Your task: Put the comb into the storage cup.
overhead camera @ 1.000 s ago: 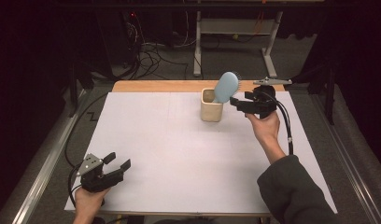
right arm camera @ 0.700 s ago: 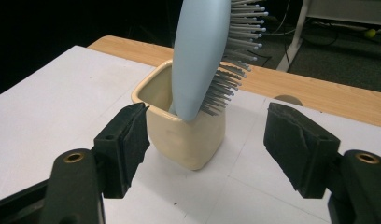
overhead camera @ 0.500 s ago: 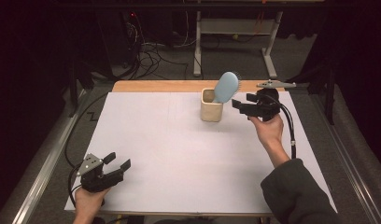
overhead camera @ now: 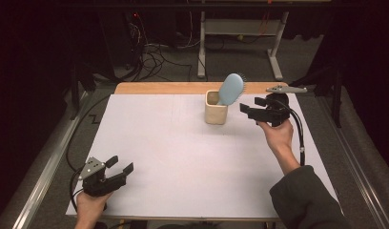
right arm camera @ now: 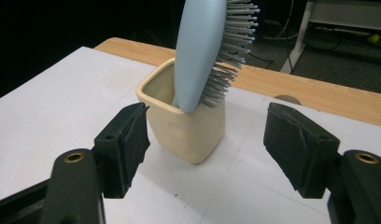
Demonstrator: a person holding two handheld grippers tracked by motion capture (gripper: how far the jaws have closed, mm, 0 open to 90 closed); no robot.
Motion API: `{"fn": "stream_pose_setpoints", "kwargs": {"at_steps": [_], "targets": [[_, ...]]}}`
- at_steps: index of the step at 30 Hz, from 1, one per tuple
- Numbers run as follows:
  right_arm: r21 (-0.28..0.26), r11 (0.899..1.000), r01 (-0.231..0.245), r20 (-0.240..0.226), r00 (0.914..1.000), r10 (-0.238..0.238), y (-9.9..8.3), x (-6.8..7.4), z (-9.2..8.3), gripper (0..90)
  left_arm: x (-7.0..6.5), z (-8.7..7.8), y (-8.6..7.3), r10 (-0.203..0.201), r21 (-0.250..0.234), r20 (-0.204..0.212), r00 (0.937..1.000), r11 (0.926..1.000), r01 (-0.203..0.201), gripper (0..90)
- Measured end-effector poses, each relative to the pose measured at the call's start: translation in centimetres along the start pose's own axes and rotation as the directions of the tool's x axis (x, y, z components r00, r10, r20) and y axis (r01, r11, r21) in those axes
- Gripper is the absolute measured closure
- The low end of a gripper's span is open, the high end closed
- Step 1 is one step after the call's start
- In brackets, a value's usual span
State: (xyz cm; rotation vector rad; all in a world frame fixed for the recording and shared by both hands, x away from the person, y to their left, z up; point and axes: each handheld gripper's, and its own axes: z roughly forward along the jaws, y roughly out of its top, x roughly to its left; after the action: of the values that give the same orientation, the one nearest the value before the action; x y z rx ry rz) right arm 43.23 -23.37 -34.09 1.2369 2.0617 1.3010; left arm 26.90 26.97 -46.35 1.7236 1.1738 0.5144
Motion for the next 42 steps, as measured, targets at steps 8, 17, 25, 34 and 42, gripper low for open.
{"fn": "stream_pose_setpoints", "kwargs": {"at_steps": [8, 17, 25, 34, 42], "targets": [[-0.01, 1.0, 0.007, 0.01, 0.9999, -0.007, -0.3, -0.1, -0.7, 30.8, 0.0, 0.0, 0.0, 0.0, 0.0, 0.0, 1.0, 1.0, 0.0, 30.5], [-0.017, 1.0, 0.016, 0.019, 0.9997, -0.015, -0.6, -0.2, -1.3, 30.9, 0.0, 0.0, 0.0, -0.001, 0.001, 0.0, 1.0, 1.0, 0.001, 30.5], [-0.027, 0.999, 0.024, 0.014, 0.9996, -0.024, -0.8, -0.1, -2.1, 30.7, 0.0, 0.1, 0.0, -0.001, 0.002, 0.0, 1.0, 1.0, 0.001, 30.5], [-0.022, 0.999, 0.034, 0.012, 0.9994, -0.033, -1.3, -0.1, -2.4, 30.7, 0.0, 0.1, 0.0, -0.003, 0.002, 0.0, 1.0, 1.0, 0.003, 30.5], [-0.028, 0.999, 0.041, 0.01, 0.9991, -0.041, -1.5, -0.1, -3.1, 30.5, 0.0, 0.1, 0.0, -0.004, 0.003, 0.0, 1.0, 1.0, 0.004, 30.5]]}}
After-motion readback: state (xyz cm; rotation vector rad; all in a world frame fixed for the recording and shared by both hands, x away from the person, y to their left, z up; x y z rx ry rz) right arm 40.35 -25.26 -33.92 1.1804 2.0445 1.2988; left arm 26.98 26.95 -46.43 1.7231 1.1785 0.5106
